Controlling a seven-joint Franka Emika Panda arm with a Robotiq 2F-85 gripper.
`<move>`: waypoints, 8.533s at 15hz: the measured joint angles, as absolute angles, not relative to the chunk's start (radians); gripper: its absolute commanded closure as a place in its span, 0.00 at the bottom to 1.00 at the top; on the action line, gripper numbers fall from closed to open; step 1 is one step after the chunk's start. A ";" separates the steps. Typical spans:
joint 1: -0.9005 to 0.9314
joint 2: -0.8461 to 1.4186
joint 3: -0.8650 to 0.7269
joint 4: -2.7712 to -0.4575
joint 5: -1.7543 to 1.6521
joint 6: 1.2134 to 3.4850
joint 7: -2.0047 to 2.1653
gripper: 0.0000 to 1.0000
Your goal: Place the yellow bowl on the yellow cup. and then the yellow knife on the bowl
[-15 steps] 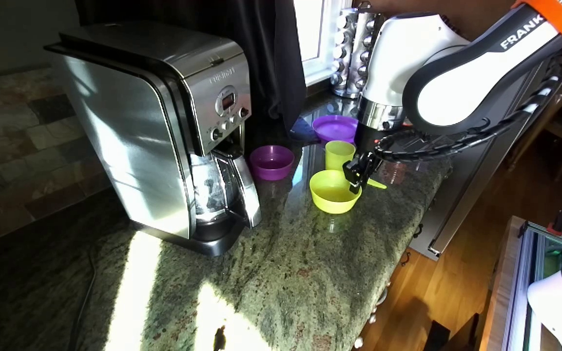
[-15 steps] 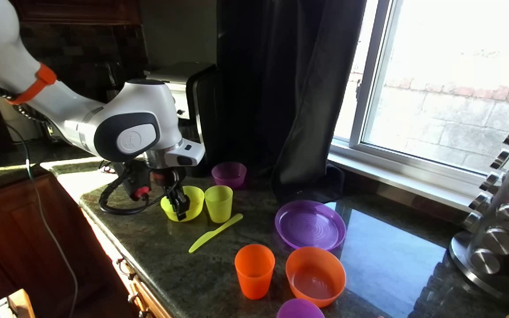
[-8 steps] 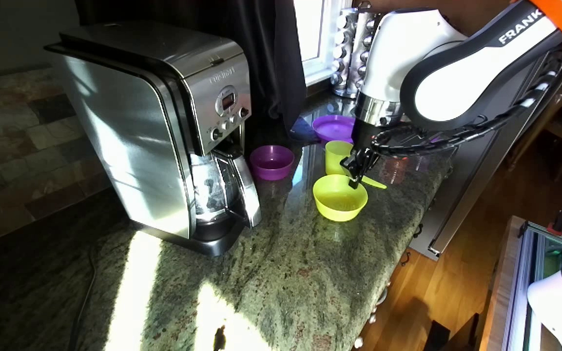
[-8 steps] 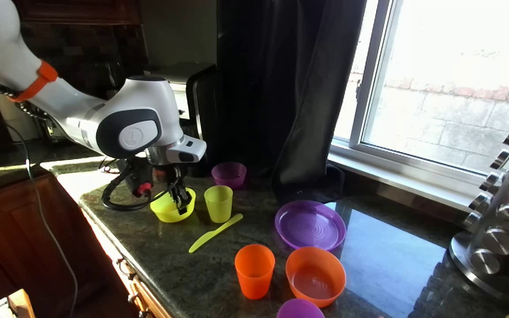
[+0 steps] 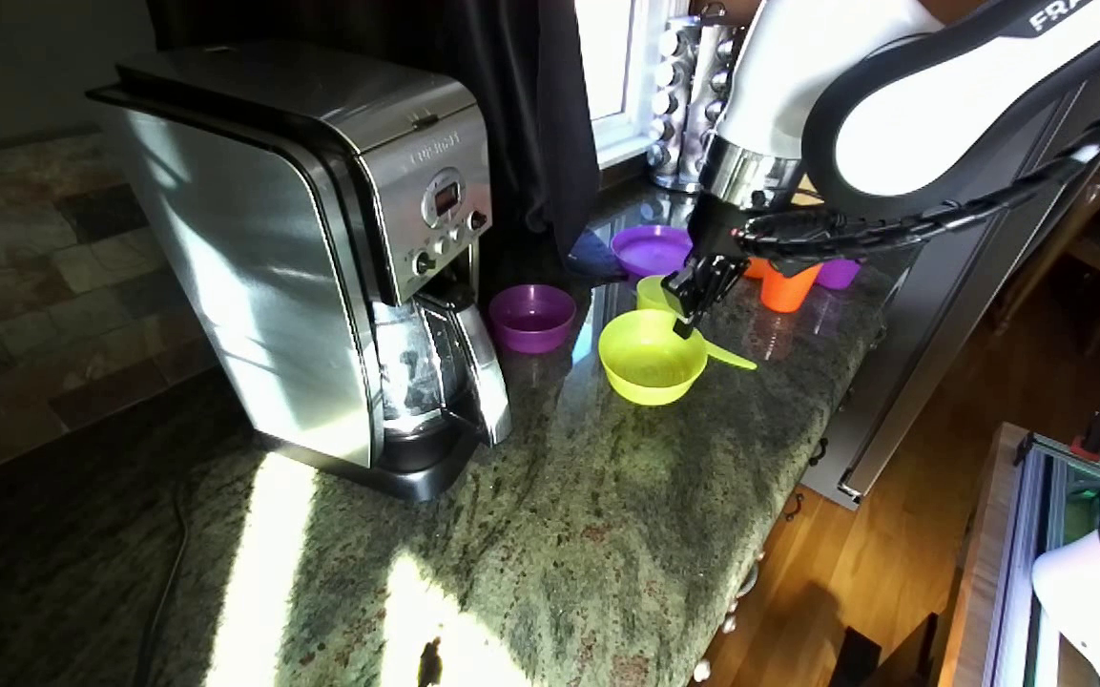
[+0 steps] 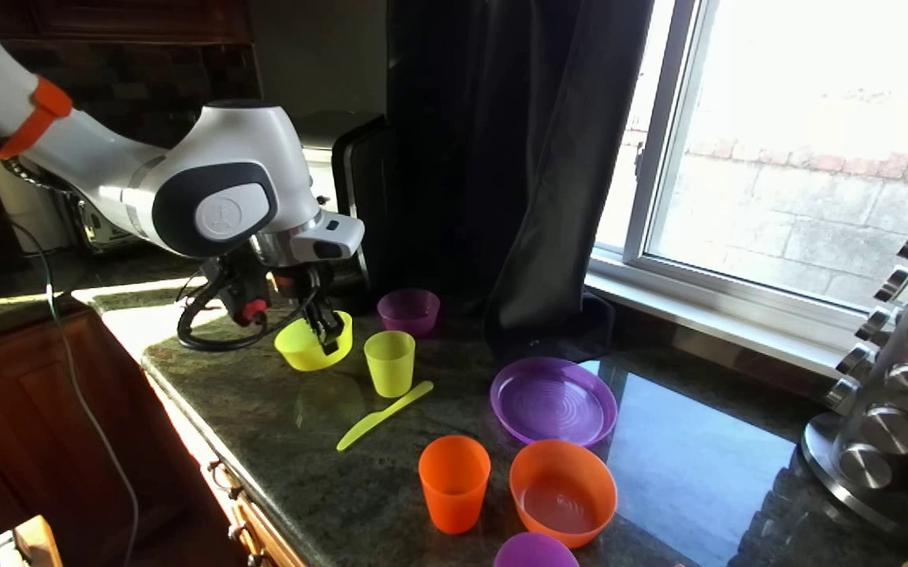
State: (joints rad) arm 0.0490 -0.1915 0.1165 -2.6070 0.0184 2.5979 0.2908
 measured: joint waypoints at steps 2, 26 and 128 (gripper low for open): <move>0.051 -0.233 0.116 -2.614 0.038 2.598 0.276 0.99; 0.016 -0.406 -0.106 -2.668 0.247 2.590 0.160 0.99; -0.035 -0.136 -0.053 -2.477 0.377 2.508 0.243 0.99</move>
